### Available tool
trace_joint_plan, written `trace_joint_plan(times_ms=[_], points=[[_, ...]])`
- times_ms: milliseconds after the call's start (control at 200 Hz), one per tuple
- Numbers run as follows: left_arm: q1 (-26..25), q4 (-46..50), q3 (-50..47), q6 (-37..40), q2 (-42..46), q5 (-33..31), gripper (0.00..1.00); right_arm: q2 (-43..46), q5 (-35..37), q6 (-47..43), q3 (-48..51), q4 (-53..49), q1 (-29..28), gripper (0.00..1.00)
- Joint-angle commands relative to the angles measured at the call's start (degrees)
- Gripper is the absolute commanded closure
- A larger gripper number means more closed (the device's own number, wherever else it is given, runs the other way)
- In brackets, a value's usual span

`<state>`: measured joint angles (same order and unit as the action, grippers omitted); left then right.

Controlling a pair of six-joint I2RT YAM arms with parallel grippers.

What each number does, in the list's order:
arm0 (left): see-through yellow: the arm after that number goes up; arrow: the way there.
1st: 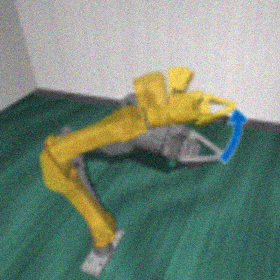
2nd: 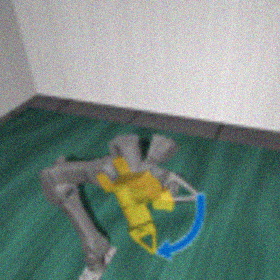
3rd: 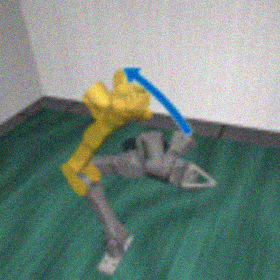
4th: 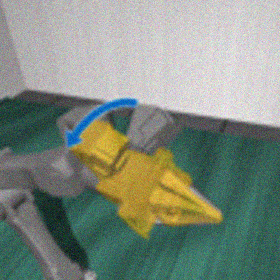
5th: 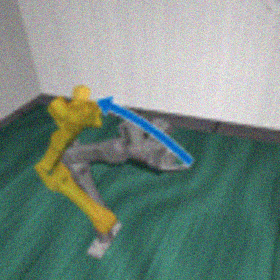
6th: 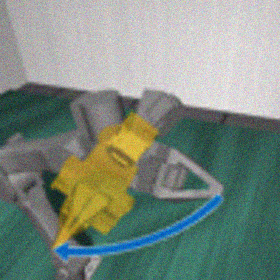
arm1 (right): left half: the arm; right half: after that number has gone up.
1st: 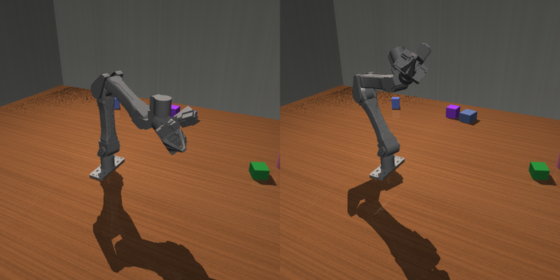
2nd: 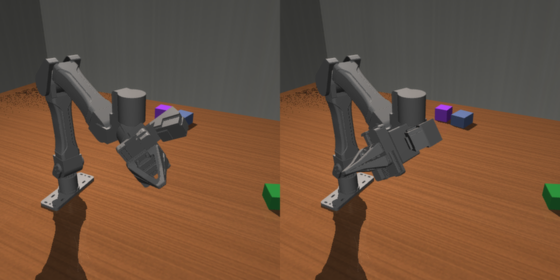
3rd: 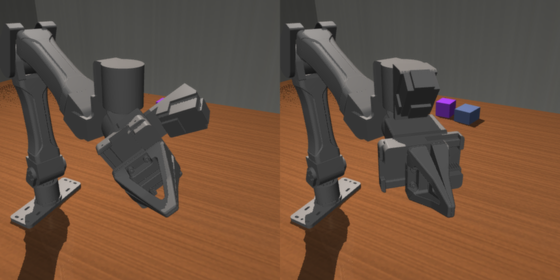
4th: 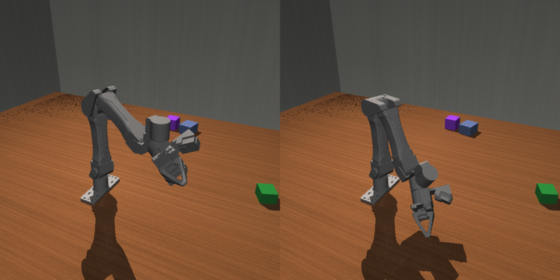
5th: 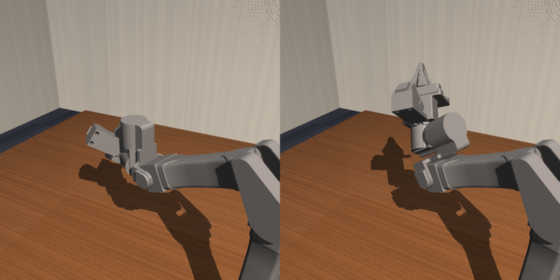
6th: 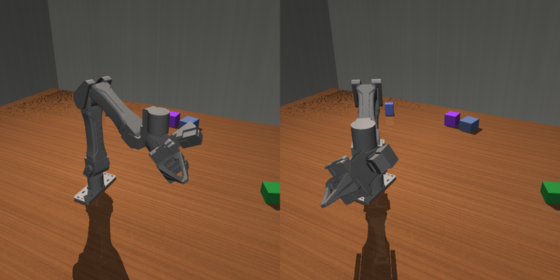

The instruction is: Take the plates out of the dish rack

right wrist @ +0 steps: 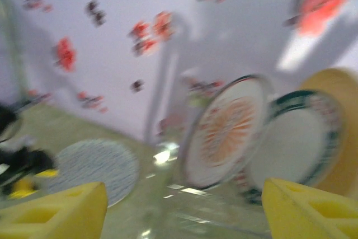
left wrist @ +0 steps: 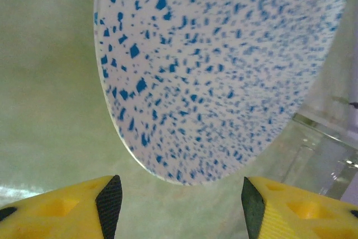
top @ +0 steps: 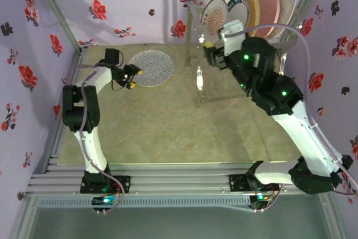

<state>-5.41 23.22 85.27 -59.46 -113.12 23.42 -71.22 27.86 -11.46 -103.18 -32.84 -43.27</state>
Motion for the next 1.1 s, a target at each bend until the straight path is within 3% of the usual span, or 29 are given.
trace_joint_plan(times_ms=[0, 85, 180, 290, 460, 535, 615, 805, 1095], points=[[-1.3, 1.1, -0.3, -1.1, 9.4, -5.3, 0.40, 2.4, 14.5, -5.8, -5.3, 7.5, 5.0, 0.25], [-3.6, 1.0, 0.0, -1.3, 14.0, -8.7, 0.39, -0.2, 13.1, -2.4, -11.2, 4.5, 15.0, 0.24], [-7.2, 0.3, 0.7, -0.7, 18.8, -12.3, 0.39, -6.4, 4.3, 7.2, -21.0, -3.1, 29.2, 0.23], [-12.7, -3.1, 1.3, 2.0, 23.5, -14.8, 0.38, -13.8, -13.4, 16.9, -29.6, -5.7, 42.9, 0.21], [-21.6, -10.3, 1.2, 8.5, 29.5, -14.8, 0.34, -20.3, -36.8, 25.0, -31.9, 0.1, 54.4, 0.19], [-25.2, -14.1, 0.6, 12.0, 31.9, -13.7, 0.31, -23.4, -46.7, 26.4, -33.6, 1.5, 57.5, 0.19], [-28.7, -17.5, -0.2, 16.5, 34.6, -12.7, 0.28, -25.5, -52.4, 24.8, -33.7, 1.9, 58.8, 0.19], [-32.5, -21.9, -1.8, 20.2, 38.6, -11.3, 0.24, -27.9, -54.1, 22.1, -32.8, -0.2, 59.9, 0.21], [-32.6, -22.0, -0.1, 19.4, 37.7, -10.4, 0.23, -30.3, -54.3, 21.1, -33.2, -1.0, 60.0, 0.31]])
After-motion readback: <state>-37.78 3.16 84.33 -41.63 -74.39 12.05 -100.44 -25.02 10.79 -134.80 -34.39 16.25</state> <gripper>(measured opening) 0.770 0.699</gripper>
